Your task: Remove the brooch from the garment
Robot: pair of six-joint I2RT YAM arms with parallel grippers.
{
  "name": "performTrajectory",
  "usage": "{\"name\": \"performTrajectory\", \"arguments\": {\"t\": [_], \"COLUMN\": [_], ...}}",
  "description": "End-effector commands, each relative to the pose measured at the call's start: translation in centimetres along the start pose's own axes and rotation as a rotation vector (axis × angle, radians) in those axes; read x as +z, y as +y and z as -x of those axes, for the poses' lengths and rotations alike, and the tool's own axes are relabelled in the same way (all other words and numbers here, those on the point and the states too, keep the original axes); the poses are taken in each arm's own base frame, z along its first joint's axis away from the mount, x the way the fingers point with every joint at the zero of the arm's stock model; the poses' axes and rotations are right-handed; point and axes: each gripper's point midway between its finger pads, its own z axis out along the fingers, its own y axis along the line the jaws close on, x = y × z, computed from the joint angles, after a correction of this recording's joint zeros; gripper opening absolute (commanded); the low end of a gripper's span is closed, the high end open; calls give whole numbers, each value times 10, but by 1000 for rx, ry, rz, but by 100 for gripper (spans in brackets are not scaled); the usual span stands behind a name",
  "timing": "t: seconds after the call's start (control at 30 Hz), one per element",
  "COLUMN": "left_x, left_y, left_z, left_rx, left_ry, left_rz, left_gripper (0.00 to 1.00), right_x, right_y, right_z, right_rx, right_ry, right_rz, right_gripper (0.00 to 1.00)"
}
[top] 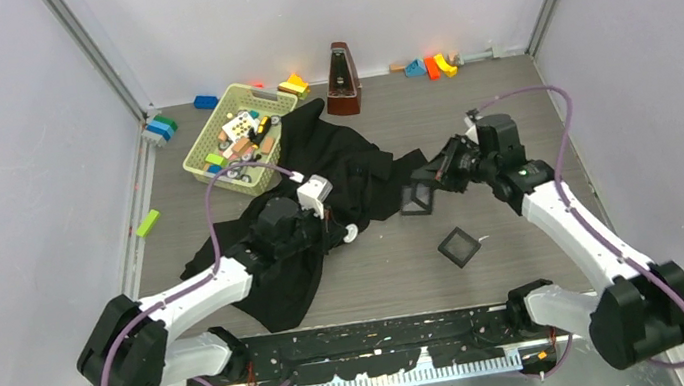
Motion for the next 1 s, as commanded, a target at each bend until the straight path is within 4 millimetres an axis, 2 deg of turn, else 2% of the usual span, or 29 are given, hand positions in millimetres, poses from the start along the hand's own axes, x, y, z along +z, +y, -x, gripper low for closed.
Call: {"name": "performTrajectory", "arguments": {"t": [0.0,0.13,0.3,0.43,0.57,0.73,0.87,0.97], "left_x": [-9,-18,-23,-15,-6,-8,-4,4], "left_y": [14,17,11,-14,-17,-14,-32,-33], "left_z": [40,54,65,51,43,38,22,13], "left_rx": [93,253,420,596,604,621,666,667], "left_ry": [-164,-239,-403,-407,-395,-399,-365,-330], "left_rz": [97,234,234,64,26,29,-95,-122], "left_gripper": [0,0,0,0,0,0,0,0], "right_x": [13,37,54,64,74,82,86,87], "right_y": [70,65,67,61,48,37,33,32], "right_z": [-22,-36,-51,-66,-81,-102,-111,-115], "right_rx": [-11,20,57,71,102,94,90,92], "right_ry": [152,222,287,334,369,412,428,434], "right_rz": [446,453,481,468,455,432,433,431], "right_gripper": [0,1,1,1,1,1,1,1]}}
